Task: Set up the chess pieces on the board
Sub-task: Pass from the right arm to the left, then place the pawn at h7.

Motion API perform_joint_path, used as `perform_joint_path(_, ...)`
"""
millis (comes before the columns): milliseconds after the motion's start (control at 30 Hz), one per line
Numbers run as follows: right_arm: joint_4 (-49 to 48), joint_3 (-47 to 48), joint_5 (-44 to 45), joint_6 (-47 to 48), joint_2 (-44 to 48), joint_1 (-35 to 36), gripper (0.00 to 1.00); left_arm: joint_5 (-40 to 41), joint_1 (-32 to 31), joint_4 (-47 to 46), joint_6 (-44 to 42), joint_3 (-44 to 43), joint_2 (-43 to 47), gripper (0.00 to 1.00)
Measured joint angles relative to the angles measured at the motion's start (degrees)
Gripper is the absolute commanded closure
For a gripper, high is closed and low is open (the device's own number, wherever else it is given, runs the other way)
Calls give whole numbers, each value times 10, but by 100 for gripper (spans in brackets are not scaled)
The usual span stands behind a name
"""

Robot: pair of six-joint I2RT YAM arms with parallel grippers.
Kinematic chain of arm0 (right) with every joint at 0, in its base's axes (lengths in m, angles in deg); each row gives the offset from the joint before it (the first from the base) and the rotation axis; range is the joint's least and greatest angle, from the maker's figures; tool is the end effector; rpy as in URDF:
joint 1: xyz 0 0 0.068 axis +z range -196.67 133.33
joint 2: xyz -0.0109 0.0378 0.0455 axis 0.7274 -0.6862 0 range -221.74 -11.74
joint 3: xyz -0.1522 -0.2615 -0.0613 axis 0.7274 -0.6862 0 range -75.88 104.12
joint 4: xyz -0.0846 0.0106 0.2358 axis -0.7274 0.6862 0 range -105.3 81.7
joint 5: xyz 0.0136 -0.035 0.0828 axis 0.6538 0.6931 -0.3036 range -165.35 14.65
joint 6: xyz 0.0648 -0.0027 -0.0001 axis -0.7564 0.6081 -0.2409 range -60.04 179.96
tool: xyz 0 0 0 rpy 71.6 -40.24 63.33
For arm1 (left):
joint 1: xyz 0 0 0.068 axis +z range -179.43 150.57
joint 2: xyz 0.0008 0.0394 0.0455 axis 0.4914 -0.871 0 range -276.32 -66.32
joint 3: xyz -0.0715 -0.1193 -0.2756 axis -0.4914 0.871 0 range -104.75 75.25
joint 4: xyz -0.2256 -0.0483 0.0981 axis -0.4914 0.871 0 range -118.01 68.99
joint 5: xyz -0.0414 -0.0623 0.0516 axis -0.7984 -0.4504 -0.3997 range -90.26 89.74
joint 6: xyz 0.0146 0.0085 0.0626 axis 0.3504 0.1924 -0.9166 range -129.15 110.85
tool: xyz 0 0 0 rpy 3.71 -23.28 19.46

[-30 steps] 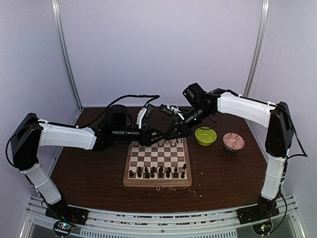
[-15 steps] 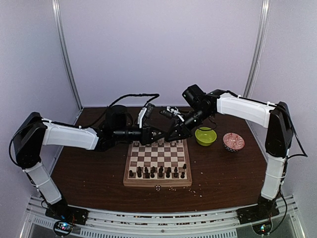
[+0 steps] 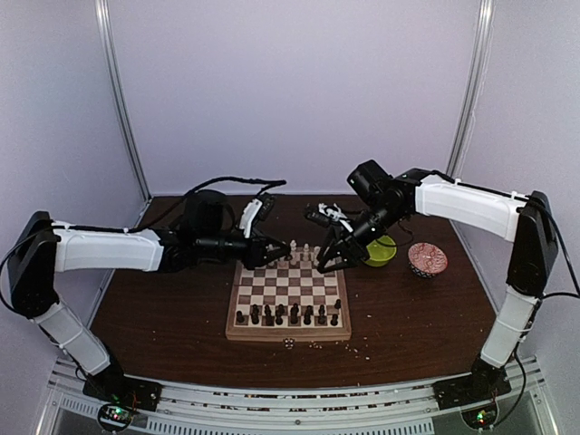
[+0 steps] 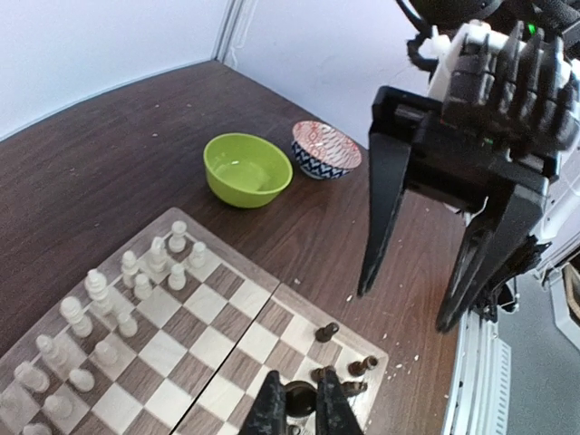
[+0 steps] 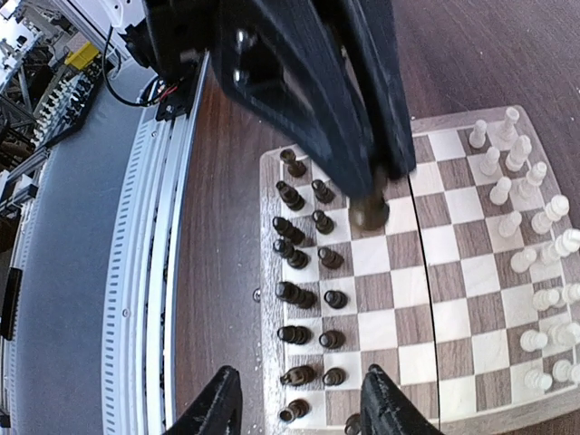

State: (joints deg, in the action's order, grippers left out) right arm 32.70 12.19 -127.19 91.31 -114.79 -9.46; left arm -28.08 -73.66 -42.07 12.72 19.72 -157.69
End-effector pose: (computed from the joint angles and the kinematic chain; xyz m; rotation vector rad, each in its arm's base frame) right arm 0.2760 0.2596 0.3106 -1.6231 1.8710 1.2242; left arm 0.2429 -0.2694 0.2822 0.7470 1.9768 -1.2024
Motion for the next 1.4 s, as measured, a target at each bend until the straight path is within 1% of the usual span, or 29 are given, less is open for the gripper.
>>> perform_joint_path(33,3,-14,4,3,13,-3,50,11,0,19,-13,3,15,90)
perform_joint_path(67,6,-24,7,5,23,-6,10,24,0,42,-30,9,34,90)
perform_joint_path(100,8,-34,12,6,32,-10,1,36,0,60,-44,16,53,90)
perform_joint_path(233,11,-77,52,12,65,-22,1,85,0,117,-89,64,119,90)
perform_joint_path(400,0,-119,100,3,96,-23,1,127,0,155,-107,127,148,90)
perform_joint_path(733,-31,-130,132,-27,99,-26,0,177,0,154,-106,211,180,89)
perform_joint_path(933,-37,-136,134,-35,99,-26,1,189,0,145,-106,222,177,89)
perform_joint_path(1400,-39,-142,137,-35,99,-26,0,190,-1,114,-108,221,122,88)
